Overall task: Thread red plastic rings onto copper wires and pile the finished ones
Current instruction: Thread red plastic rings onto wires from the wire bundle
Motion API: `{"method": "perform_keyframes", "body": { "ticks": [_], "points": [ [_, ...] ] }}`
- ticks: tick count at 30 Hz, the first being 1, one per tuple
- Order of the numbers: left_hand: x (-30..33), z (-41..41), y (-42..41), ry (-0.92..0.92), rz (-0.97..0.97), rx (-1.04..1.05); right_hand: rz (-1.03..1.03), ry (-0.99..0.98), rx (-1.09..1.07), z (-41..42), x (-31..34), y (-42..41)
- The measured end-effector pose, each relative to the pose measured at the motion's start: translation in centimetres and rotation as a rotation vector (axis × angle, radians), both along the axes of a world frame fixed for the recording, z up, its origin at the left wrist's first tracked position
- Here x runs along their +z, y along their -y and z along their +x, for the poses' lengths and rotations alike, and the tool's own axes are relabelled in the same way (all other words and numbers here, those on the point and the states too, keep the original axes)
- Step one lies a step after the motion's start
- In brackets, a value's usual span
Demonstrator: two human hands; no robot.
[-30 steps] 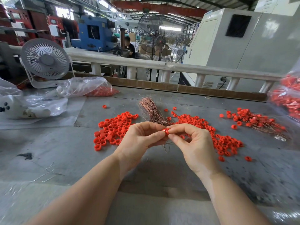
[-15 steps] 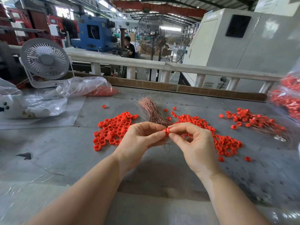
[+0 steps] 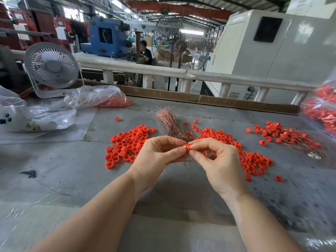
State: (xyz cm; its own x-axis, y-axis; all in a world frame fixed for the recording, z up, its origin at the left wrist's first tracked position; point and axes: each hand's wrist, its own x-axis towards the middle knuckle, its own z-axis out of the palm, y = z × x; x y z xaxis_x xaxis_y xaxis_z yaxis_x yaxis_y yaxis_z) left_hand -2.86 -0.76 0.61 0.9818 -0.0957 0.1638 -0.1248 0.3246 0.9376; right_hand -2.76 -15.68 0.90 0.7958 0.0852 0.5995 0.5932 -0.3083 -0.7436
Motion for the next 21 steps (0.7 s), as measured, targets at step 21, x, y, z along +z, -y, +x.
{"method": "perform_keyframes", "body": {
  "ticks": [21],
  "points": [
    [-0.09,0.0,-0.09,0.003,0.023,0.005,-0.022,-0.018,-0.003,-0.06,0.1,0.04]
  ]
}}
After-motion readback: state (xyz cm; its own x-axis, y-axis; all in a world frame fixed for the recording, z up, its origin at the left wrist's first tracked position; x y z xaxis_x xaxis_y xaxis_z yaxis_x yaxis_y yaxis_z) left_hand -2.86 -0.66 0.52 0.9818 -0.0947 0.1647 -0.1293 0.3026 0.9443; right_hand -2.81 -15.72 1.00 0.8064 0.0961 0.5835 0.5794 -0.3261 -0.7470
